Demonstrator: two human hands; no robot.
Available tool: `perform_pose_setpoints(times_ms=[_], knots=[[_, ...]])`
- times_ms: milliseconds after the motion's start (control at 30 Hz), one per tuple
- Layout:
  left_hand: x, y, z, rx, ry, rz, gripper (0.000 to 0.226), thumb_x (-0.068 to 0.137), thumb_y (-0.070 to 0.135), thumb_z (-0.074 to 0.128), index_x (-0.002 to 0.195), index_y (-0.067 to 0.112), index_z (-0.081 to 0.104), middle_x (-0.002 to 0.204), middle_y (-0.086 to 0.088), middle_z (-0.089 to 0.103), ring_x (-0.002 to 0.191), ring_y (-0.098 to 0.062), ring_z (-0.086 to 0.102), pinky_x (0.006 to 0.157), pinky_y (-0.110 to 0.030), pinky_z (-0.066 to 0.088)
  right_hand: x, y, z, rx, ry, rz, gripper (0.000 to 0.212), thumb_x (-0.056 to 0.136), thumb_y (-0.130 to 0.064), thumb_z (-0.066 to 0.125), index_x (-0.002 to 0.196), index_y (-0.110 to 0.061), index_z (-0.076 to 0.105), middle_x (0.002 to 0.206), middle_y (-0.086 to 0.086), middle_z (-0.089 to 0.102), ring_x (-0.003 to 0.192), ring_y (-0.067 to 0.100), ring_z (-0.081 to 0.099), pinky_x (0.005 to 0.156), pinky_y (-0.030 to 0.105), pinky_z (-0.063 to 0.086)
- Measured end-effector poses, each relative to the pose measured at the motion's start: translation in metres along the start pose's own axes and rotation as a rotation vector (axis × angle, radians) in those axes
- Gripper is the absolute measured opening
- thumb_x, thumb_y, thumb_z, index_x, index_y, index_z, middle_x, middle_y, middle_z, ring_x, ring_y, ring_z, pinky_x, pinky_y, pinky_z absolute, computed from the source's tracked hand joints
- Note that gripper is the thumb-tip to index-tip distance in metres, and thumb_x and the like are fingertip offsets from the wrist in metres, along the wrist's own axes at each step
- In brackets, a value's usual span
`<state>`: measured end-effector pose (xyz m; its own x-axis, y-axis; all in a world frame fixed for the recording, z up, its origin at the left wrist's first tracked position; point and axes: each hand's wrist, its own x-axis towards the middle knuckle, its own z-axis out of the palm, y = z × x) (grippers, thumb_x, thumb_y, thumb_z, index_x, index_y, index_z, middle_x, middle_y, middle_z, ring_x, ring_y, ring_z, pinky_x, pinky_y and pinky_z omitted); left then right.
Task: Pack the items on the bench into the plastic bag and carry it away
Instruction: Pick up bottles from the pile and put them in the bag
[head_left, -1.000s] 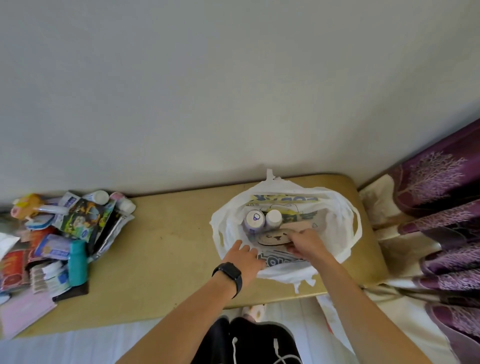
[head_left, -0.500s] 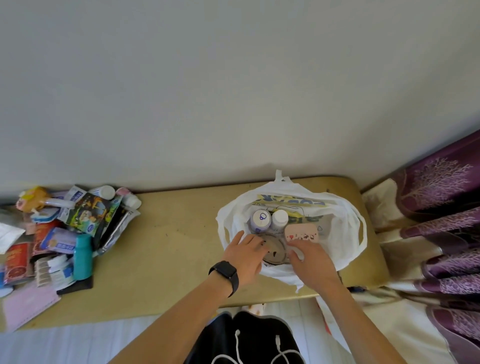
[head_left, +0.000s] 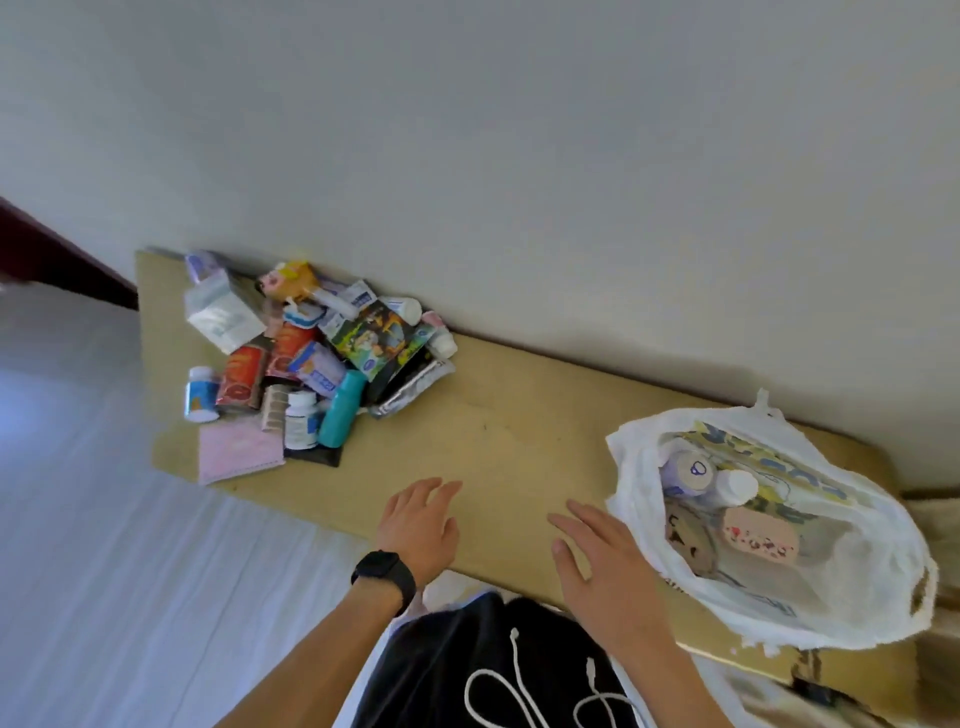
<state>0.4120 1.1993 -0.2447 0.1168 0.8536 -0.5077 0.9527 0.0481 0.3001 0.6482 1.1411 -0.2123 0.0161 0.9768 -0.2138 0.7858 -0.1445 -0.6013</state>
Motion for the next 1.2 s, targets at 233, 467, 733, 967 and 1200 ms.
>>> perform_pose_setpoints(times_ms=[233, 467, 733, 967, 1200], knots=[[-0.002, -0.123, 0.002, -0.017, -0.176, -0.244, 0.061, 0.095, 0.036, 0.044, 0.152, 0.031, 0.022, 0.162, -0.002, 0.017, 0.148, -0.027, 0.015, 0.12, -0.045, 0.013, 0.083, -0.09, 0.059, -0.187, -0.379, -0.145, 0.041, 0.099, -0.036, 0.047, 0.14, -0.035, 0.05, 0.149, -0.013, 0.043, 0.137, 0.008, 0.032, 0.113, 0.024, 0.028], [0.003, -0.201, 0.006, 0.05, -0.277, -0.225, 0.067, 0.098, 0.04, 0.041, 0.154, 0.04, 0.004, 0.164, 0.006, -0.008, 0.15, -0.025, 0.002, 0.12, -0.051, 0.005, 0.17, -0.186, 0.119, -0.272, -0.481, -0.157, 0.054, 0.096, -0.036, 0.051, 0.147, -0.026, 0.037, 0.147, 0.0, 0.043, 0.131, 0.021, 0.041, 0.104, 0.037, 0.04], [0.014, -0.223, -0.003, -0.148, -0.19, -0.196, 0.059, 0.096, 0.038, 0.043, 0.152, 0.033, 0.023, 0.161, 0.004, 0.018, 0.144, -0.022, 0.026, 0.116, -0.045, 0.024, 0.258, -0.249, 0.197, -0.435, -0.389, 0.12, 0.081, 0.089, -0.066, 0.043, 0.144, -0.007, 0.03, 0.115, 0.015, 0.064, 0.1, 0.035, 0.065, 0.081, 0.04, 0.054], [0.042, -0.246, -0.049, -0.455, 0.101, -0.322, 0.049, 0.095, 0.034, 0.049, 0.142, 0.027, 0.038, 0.14, 0.002, 0.045, 0.117, -0.021, 0.053, 0.09, -0.034, 0.049, 0.271, -0.256, 0.209, -0.4, -0.348, 0.243, 0.065, 0.083, -0.056, 0.054, 0.13, -0.013, 0.041, 0.102, 0.01, 0.066, 0.085, 0.03, 0.066, 0.073, 0.038, 0.056], [0.099, -0.239, -0.089, -0.352, 0.235, -0.282, 0.06, 0.089, 0.046, 0.058, 0.139, 0.022, 0.037, 0.141, -0.003, 0.043, 0.12, -0.027, 0.05, 0.086, -0.042, 0.052, 0.205, -0.233, 0.175, -0.215, -0.215, 0.173, 0.033, 0.083, -0.045, 0.059, 0.108, -0.027, 0.048, 0.093, -0.001, 0.063, 0.078, 0.019, 0.061, 0.068, 0.035, 0.053]])
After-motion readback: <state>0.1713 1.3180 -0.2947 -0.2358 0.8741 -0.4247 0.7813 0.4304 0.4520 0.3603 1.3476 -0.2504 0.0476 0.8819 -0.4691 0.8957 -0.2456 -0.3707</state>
